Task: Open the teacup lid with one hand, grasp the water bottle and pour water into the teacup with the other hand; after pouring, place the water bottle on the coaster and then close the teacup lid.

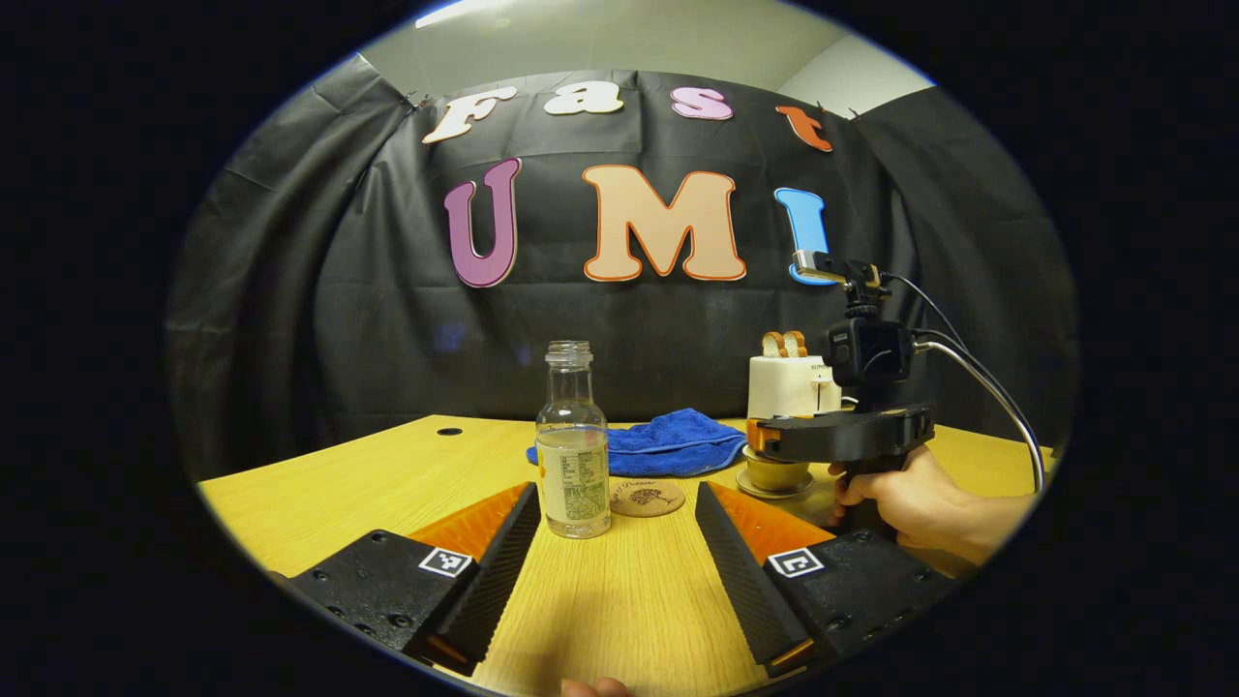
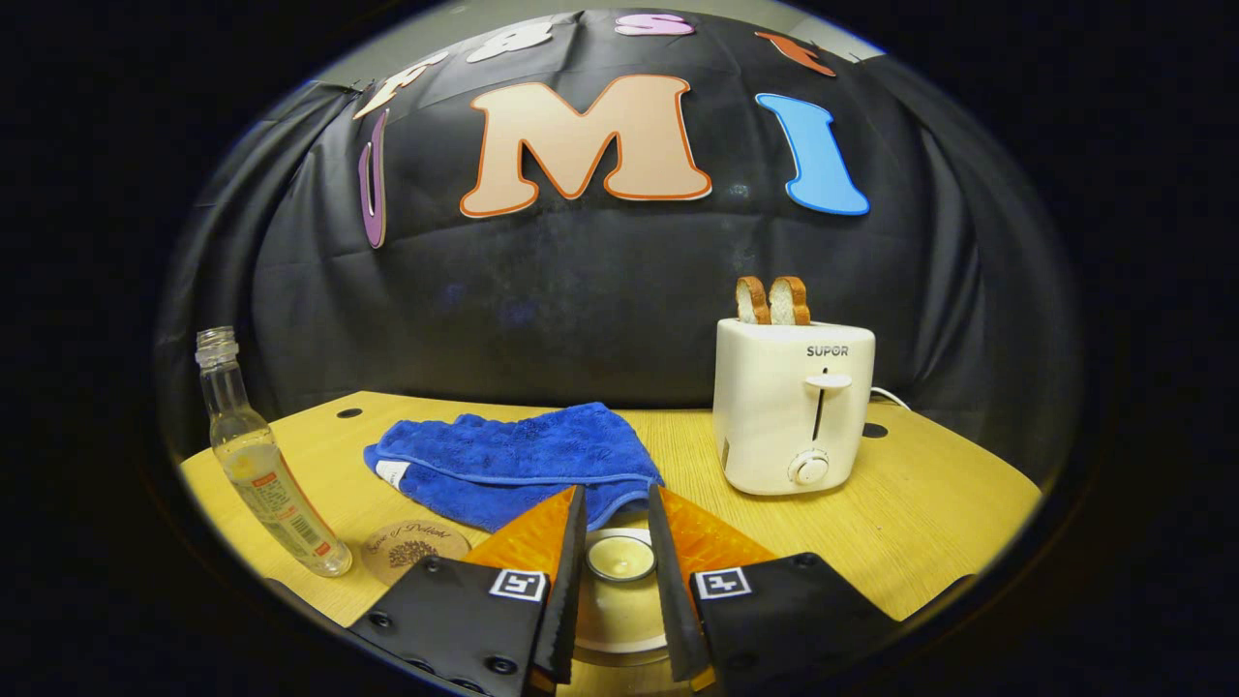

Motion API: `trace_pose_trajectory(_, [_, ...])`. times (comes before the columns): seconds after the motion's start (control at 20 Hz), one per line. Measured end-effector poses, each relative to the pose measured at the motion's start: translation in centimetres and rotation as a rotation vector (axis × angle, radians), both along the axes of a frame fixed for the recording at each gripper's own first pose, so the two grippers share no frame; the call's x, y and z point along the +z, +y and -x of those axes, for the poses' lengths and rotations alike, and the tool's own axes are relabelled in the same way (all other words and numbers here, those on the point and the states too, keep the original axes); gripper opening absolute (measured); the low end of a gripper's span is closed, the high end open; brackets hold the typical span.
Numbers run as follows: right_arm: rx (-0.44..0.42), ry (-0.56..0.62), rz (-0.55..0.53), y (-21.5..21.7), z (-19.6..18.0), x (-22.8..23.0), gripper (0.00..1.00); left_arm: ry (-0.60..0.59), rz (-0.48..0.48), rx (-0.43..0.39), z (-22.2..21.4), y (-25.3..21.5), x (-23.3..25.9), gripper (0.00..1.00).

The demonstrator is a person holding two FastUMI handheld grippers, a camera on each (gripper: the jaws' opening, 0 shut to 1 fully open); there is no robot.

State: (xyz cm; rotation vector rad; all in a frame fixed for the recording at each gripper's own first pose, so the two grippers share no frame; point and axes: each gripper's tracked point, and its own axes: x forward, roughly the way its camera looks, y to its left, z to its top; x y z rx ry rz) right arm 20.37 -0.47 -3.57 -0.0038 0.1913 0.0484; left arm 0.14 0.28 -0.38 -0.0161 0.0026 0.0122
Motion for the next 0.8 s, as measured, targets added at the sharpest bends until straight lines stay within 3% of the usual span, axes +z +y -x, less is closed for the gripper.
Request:
trace_pose_trajectory(0.35, [0.014,-0.018,0.010,0.2,0.4,0.4,0.34,0.000,-0.001,0.000,0.0,0.0,0.0,0.94])
trace_pose_trajectory(0.8, [0.037,-0.148,-0.001,-0.1,3.3,2.6,0.34,-0.002,-0.003,0.013,-0.2,0.3,0.0,0.94])
